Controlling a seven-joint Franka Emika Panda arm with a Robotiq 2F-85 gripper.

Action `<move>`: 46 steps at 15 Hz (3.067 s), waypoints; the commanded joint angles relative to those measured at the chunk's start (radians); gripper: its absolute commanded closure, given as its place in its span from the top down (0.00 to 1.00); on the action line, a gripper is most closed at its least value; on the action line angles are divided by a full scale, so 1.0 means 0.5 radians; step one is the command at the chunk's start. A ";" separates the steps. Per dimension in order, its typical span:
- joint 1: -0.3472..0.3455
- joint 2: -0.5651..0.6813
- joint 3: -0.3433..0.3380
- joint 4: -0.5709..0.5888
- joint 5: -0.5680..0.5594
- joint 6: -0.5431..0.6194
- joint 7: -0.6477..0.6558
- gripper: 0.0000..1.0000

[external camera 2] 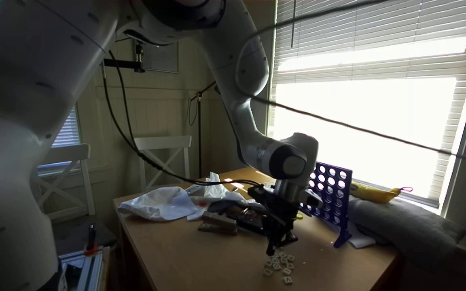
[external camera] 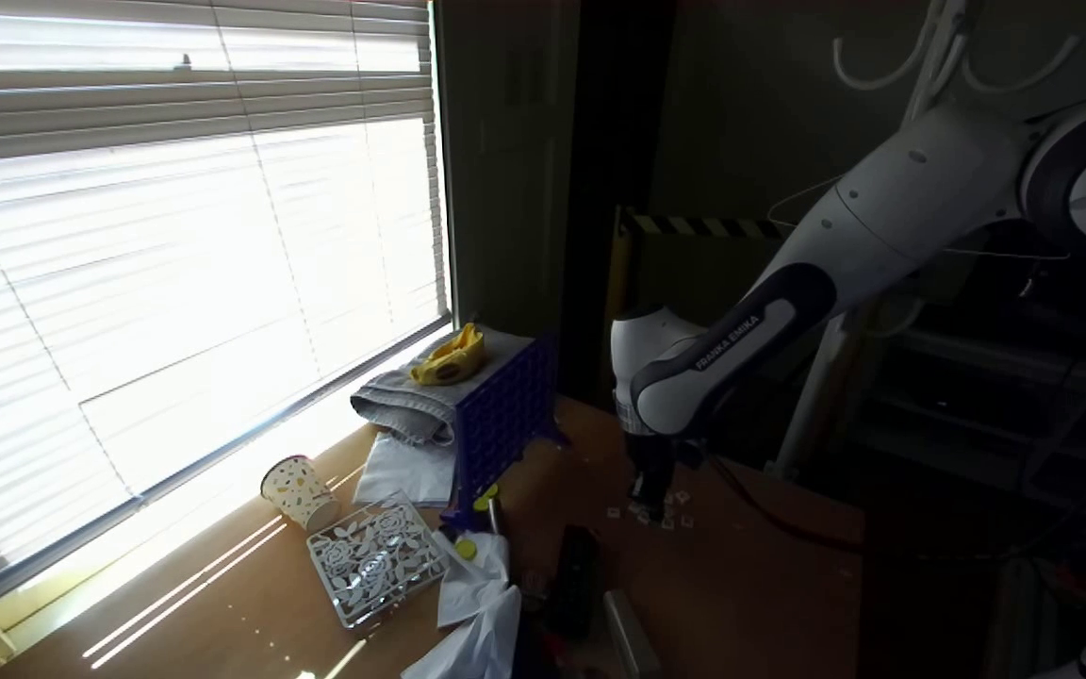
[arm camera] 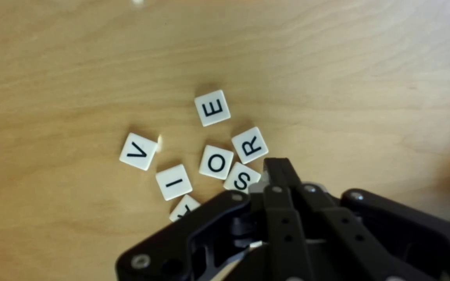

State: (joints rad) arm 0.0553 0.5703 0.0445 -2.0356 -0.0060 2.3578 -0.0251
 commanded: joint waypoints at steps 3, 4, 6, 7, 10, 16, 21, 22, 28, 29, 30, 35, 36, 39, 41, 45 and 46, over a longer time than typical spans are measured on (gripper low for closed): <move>-0.045 0.059 0.042 0.055 0.049 0.083 -0.078 0.00; -0.048 0.065 0.047 0.061 0.052 0.097 -0.086 0.00; -0.052 0.081 0.053 0.081 0.052 0.099 -0.096 0.00; -0.054 0.091 0.053 0.093 0.052 0.090 -0.099 0.00; -0.056 0.119 0.054 0.128 0.051 0.072 -0.101 0.00; -0.053 0.151 0.038 0.180 0.036 0.067 -0.077 0.00; -0.085 0.144 0.020 0.171 0.048 0.076 -0.068 0.00; -0.094 0.140 0.017 0.167 0.049 0.077 -0.065 0.00; -0.142 0.111 -0.006 0.141 0.051 0.094 -0.050 0.00; -0.149 0.104 -0.007 0.134 0.054 0.096 -0.051 0.00; -0.154 0.098 -0.005 0.129 0.057 0.098 -0.053 0.00; -0.145 0.045 0.025 0.101 0.081 0.054 -0.059 0.00; -0.139 0.041 0.028 0.100 0.080 0.036 -0.058 0.00; -0.117 0.042 0.023 0.110 0.065 -0.067 -0.039 0.00; -0.110 0.039 0.020 0.112 0.063 -0.155 -0.031 0.00; -0.099 0.016 0.014 0.095 0.054 -0.286 -0.020 0.00; -0.098 0.017 0.013 0.097 0.052 -0.311 -0.021 0.00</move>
State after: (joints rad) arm -0.0031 0.6037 0.0559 -1.9725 0.0104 2.2521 -0.0451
